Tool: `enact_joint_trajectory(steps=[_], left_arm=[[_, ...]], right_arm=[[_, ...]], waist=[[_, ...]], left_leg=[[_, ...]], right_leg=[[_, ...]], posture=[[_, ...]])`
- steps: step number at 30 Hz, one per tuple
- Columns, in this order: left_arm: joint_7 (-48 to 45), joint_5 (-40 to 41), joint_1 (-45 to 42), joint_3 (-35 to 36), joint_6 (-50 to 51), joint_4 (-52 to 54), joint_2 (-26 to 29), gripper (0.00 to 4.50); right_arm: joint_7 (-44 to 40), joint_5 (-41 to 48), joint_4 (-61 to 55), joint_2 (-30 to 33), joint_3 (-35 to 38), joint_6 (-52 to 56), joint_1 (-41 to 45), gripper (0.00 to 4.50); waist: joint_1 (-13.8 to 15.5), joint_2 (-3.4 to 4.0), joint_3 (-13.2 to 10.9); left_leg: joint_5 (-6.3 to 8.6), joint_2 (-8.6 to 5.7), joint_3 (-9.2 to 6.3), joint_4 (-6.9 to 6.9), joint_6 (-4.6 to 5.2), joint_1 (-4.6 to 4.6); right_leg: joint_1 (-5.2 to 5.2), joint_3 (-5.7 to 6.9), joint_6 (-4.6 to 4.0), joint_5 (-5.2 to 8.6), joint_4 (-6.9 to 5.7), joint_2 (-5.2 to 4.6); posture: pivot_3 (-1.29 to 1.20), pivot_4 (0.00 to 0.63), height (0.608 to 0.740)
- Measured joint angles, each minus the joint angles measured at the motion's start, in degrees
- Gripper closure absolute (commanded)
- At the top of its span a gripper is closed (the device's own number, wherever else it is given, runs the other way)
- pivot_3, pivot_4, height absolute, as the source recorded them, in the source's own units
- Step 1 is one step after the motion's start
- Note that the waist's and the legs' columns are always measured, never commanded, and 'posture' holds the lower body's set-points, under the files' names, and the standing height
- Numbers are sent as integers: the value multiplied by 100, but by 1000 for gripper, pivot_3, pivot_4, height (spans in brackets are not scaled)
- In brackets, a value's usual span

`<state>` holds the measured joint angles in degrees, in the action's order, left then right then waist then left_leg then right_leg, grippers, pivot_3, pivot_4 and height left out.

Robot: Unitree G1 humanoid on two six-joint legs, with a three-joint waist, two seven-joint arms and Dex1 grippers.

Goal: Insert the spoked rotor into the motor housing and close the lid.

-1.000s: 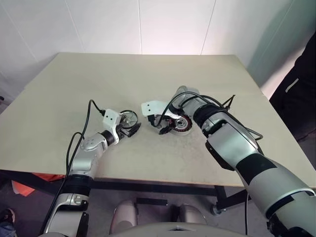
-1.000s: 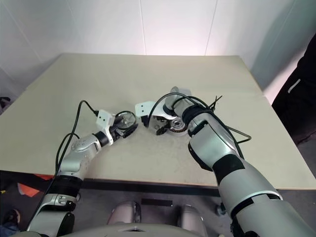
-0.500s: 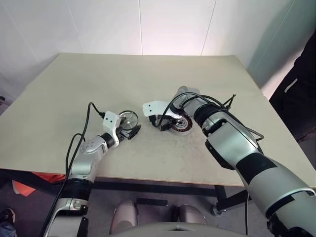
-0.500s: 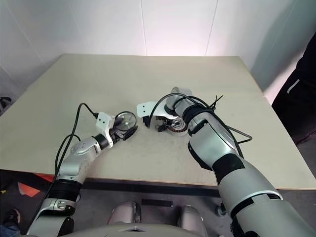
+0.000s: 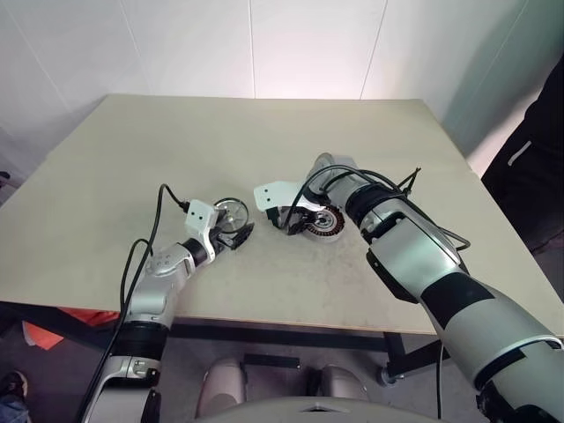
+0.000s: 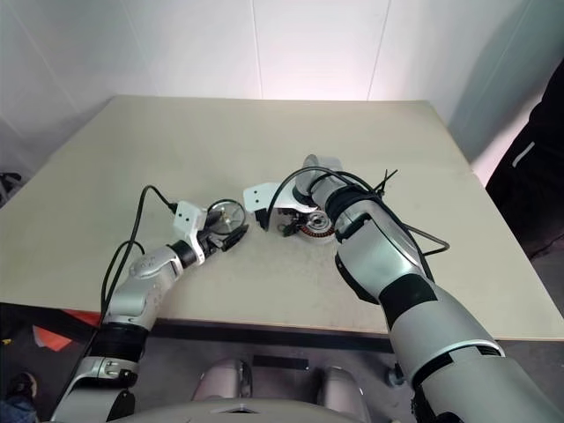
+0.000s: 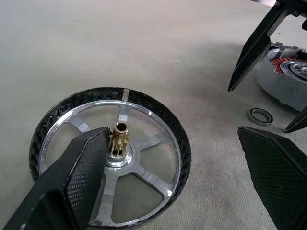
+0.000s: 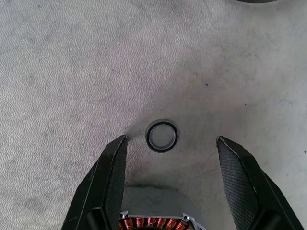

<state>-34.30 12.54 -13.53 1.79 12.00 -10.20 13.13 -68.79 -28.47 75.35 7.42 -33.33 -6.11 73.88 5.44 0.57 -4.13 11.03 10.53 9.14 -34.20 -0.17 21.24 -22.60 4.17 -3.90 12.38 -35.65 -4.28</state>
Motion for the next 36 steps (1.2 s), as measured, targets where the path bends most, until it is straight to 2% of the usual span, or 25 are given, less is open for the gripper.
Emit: enact_joint_trajectory(steps=[10,17,20,22,36], left_arm=[[280,58,715,0,140,741,-138,0],[425,106,1074,-7,288,1101,-182,0],[463,121,1095,-10,352,1139,-182,0],[476,130,1096,-9,386,1140,-181,0],[530,169,1215,-14,497,1278,-178,0]], right_arm=[[-16,-181,-67,-3,-58,-104,-87,1249],[-21,-284,-96,-10,-81,-124,-180,1249],[-70,-302,-102,-19,-94,-131,-200,1800],[-164,-308,-102,-36,-112,-141,-220,2452],[-150,-413,-102,-116,-119,-137,-235,2452]], waist=[[4,25,23],[6,41,43],[6,45,47],[0,46,47],[-23,44,87]], left_leg=[[8,-1,0,0,9,-48],[11,-7,-1,1,12,-73],[13,-7,-1,2,14,-89],[19,-8,-1,3,11,-118],[27,-11,-2,8,4,-139]], right_leg=[[50,0,6,4,17,-1],[78,-4,49,30,20,-3],[98,-6,57,35,22,-3],[123,-8,65,40,23,-3],[136,-18,72,46,24,-2]], posture=[[0,0,740],[0,0,740],[0,0,740],[0,0,740],[0,0,740]])
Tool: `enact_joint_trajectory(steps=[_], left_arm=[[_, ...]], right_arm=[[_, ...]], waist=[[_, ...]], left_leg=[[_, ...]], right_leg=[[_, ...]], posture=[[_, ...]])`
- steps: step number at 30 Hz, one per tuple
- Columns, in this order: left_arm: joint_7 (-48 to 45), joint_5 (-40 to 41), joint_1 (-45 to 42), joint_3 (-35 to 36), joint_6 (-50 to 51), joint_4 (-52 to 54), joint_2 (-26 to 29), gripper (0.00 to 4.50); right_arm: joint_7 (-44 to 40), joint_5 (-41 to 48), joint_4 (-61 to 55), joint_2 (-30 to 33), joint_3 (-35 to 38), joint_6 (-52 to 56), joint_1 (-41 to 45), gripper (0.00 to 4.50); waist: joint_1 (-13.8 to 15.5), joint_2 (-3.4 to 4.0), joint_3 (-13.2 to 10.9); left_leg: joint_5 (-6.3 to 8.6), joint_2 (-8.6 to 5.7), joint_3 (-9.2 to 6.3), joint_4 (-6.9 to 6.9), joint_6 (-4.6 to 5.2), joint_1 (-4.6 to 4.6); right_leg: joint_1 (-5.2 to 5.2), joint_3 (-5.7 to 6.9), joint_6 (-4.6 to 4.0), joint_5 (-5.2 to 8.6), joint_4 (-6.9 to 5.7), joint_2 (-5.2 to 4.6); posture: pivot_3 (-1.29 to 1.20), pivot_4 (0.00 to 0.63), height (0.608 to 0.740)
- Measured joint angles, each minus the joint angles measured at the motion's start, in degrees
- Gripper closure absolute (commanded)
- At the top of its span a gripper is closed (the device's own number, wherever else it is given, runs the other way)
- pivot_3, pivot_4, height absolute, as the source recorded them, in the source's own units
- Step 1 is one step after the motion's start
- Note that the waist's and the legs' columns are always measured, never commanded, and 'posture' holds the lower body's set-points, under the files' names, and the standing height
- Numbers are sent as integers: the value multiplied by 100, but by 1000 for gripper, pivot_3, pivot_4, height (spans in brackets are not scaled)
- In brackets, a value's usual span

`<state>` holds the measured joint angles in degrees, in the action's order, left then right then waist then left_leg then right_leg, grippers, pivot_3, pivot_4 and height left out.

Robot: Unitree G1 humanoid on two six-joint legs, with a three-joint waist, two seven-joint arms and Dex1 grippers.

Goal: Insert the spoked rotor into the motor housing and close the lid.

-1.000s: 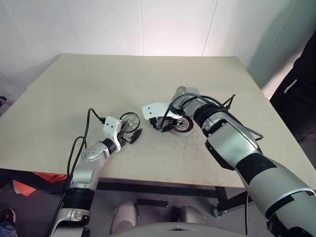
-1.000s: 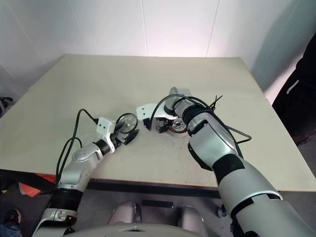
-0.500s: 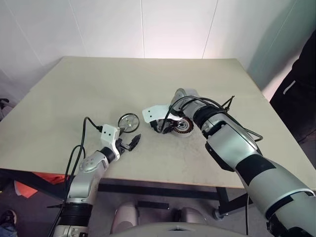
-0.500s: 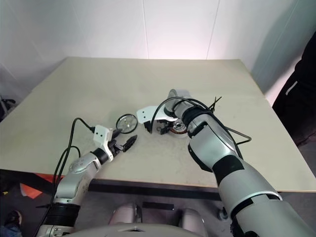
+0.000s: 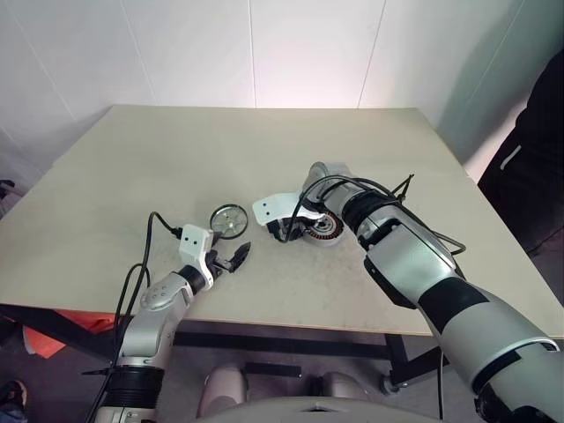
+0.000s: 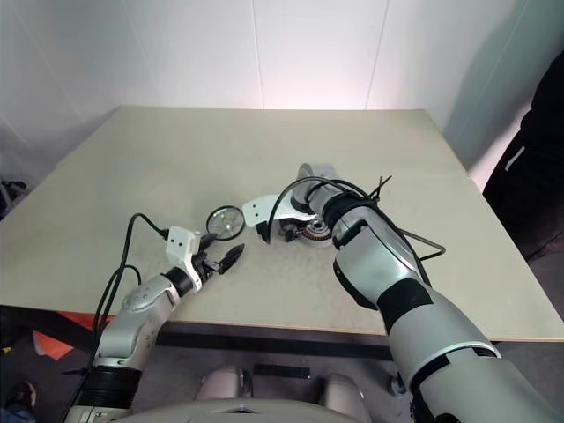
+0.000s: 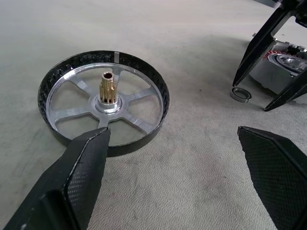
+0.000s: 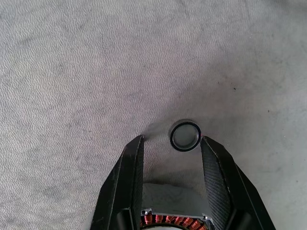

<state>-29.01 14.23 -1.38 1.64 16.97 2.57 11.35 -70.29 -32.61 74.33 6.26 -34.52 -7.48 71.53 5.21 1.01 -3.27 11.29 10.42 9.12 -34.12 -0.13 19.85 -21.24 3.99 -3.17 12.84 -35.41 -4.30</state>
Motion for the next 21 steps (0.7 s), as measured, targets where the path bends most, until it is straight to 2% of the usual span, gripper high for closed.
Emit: enact_joint_trajectory(steps=[9,12,16,21], left_arm=[[-104,14,-189,-32,53,-89,67,0],[-254,17,-614,-89,52,-415,108,0],[-478,16,-1065,-178,25,-909,121,0],[-681,0,-1450,-245,-89,-1359,125,0]], right_arm=[[-176,245,96,26,458,306,75,2452],[-532,503,131,106,741,435,121,2452],[-880,814,-14,397,1089,551,303,2452],[-923,1059,-216,514,1377,822,429,2452]], waist=[[-29,8,-6],[-35,12,-9],[-69,12,-10],[-109,12,-10]], left_leg=[[0,0,1,3,-1,37],[-2,0,4,-1,-1,115],[-14,4,11,-12,21,202],[-13,21,15,-13,25,214]], right_leg=[[-39,-1,-2,-1,-1,1],[-113,-1,-46,-27,-10,1],[-201,5,-52,-28,-27,1],[-212,27,-70,-18,-30,1]], posture=[[0,0,740],[0,0,740],[0,0,740],[0,0,740]])
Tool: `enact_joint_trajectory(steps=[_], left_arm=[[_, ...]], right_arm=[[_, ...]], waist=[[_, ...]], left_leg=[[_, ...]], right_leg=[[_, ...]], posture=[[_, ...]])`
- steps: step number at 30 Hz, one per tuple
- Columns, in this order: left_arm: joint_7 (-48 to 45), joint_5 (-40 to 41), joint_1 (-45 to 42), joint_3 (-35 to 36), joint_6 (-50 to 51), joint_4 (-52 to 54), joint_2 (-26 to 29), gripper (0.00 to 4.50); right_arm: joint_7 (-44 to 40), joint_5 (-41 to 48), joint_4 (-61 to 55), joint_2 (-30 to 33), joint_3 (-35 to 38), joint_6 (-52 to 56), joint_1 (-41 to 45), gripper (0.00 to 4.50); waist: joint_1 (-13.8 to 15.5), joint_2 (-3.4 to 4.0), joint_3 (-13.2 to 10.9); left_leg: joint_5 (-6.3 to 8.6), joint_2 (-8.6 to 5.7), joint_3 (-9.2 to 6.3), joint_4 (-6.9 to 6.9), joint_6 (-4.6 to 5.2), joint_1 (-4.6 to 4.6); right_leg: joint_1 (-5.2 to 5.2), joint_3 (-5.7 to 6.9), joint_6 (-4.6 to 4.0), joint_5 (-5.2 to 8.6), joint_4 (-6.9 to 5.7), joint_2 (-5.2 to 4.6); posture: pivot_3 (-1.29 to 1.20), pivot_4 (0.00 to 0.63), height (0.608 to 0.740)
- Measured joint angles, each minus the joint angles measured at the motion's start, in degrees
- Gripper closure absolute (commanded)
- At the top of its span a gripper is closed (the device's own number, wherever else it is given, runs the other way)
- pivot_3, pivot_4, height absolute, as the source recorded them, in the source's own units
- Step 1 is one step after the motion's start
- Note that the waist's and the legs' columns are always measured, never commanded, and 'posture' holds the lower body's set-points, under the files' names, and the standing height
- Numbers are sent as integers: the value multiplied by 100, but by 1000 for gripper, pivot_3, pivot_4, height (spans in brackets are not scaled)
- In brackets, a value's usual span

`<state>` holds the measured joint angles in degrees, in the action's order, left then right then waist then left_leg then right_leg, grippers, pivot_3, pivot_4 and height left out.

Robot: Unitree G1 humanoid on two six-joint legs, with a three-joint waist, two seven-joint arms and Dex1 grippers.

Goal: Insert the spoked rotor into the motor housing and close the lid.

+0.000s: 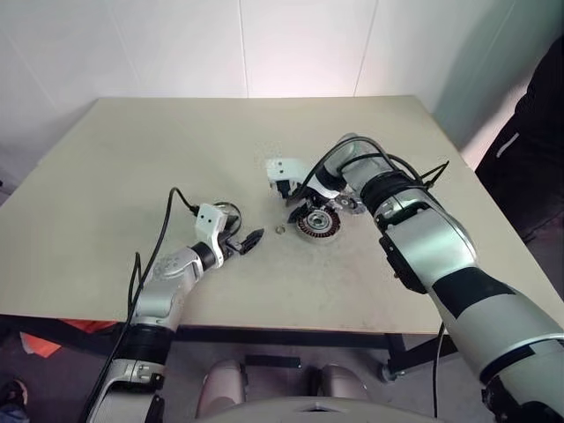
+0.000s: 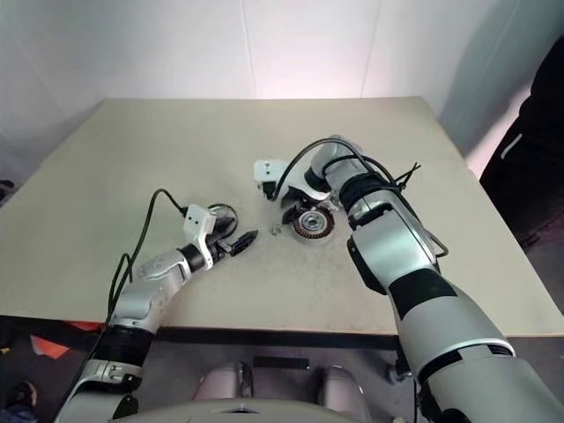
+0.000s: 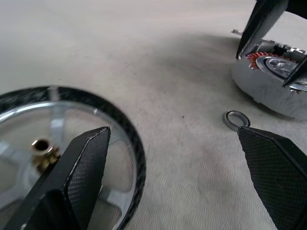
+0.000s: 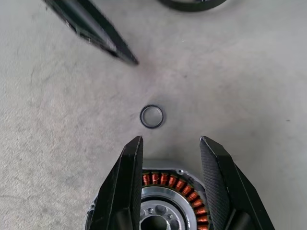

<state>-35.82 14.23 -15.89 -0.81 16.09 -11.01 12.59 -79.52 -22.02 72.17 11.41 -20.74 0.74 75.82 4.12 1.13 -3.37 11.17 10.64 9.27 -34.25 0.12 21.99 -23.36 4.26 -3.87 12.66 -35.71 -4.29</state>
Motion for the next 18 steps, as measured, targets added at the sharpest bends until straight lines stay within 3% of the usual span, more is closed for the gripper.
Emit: enact_joint_trajectory(steps=[10,18], left_arm=[[-297,-24,-335,-72,-97,-438,152,0],[-342,-21,-469,-67,-163,-603,262,0]], right_arm=[[539,353,-210,-194,295,676,-188,2452],[593,320,-363,-428,65,743,-694,2452]], waist=[[4,0,-1],[15,0,-1]], left_leg=[[6,6,1,-4,-24,-7],[4,6,1,-5,-21,-5]], right_leg=[[8,5,-1,0,-6,0],[8,8,-1,0,-6,0]], posture=[[0,0,740],[0,0,740]])
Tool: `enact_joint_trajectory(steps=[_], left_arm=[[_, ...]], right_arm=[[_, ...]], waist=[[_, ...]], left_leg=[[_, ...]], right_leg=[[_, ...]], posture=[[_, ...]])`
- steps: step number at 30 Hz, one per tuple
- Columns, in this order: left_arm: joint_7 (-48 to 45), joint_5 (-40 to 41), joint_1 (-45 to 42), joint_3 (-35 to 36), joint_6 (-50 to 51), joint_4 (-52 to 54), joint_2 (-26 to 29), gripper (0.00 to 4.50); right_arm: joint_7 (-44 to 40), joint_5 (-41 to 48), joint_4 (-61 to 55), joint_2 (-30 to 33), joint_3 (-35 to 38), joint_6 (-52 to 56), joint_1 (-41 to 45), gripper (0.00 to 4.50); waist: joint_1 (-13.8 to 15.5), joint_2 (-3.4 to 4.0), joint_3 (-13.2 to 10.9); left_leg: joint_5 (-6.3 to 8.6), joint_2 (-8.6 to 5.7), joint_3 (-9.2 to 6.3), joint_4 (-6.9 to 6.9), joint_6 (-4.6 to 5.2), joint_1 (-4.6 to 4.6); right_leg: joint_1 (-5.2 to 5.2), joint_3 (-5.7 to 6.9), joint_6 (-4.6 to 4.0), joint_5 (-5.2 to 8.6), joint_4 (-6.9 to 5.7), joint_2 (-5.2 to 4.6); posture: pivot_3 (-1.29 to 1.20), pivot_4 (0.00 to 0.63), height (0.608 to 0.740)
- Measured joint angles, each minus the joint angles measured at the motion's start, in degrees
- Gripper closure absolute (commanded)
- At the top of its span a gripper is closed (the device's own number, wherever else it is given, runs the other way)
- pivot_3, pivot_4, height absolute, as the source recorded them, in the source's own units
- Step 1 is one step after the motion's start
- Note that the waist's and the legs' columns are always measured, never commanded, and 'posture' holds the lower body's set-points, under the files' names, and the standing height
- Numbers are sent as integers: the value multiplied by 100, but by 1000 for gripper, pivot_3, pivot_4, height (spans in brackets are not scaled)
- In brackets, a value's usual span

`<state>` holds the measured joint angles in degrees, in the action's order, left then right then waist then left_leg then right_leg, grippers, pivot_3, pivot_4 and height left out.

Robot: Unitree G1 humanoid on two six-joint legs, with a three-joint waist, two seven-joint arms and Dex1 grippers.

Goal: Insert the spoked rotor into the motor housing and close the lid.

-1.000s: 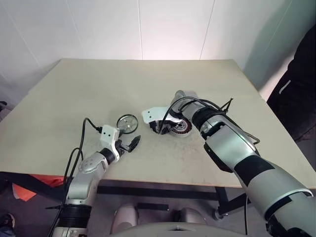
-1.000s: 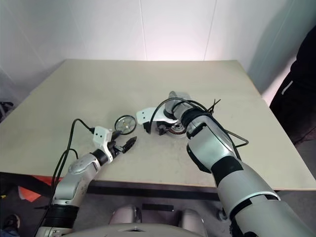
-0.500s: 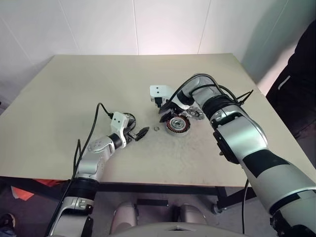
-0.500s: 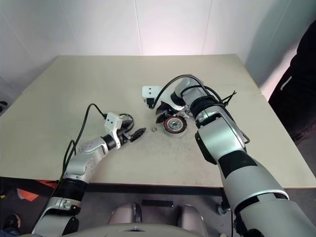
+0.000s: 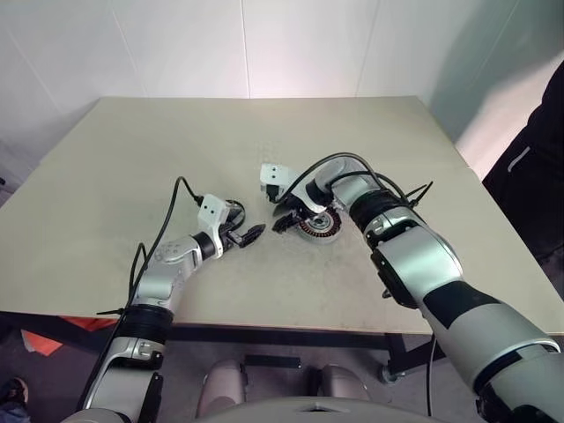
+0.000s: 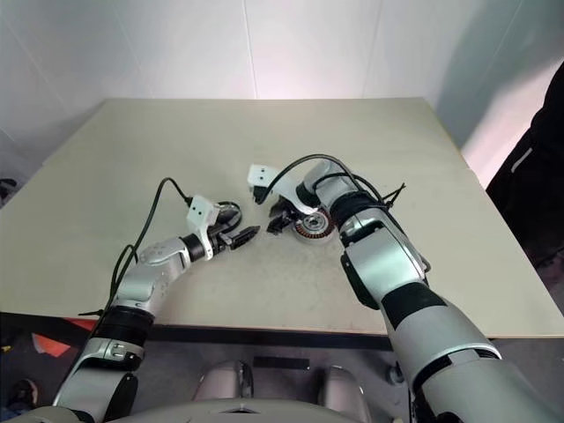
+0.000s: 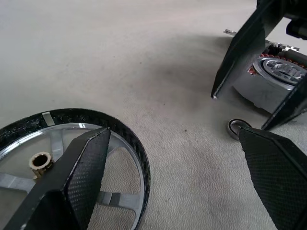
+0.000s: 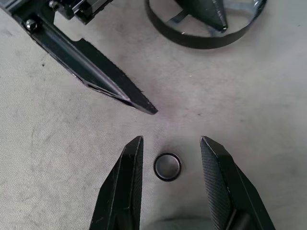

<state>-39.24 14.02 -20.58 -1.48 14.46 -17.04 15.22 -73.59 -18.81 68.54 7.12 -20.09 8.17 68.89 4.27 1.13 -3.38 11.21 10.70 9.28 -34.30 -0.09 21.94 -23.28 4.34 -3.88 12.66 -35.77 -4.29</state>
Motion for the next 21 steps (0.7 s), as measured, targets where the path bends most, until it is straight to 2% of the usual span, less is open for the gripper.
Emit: enact_joint_trajectory(steps=[21], left_arm=[[73,16,89,137,-28,127,114,0]], right_arm=[[157,-177,28,115,-359,-443,-197,2452]], waist=[[35,0,0]], left_leg=[[-1,0,0,0,-7,-27]], right_leg=[[31,0,0,0,-2,0]], posture=[[0,0,740]])
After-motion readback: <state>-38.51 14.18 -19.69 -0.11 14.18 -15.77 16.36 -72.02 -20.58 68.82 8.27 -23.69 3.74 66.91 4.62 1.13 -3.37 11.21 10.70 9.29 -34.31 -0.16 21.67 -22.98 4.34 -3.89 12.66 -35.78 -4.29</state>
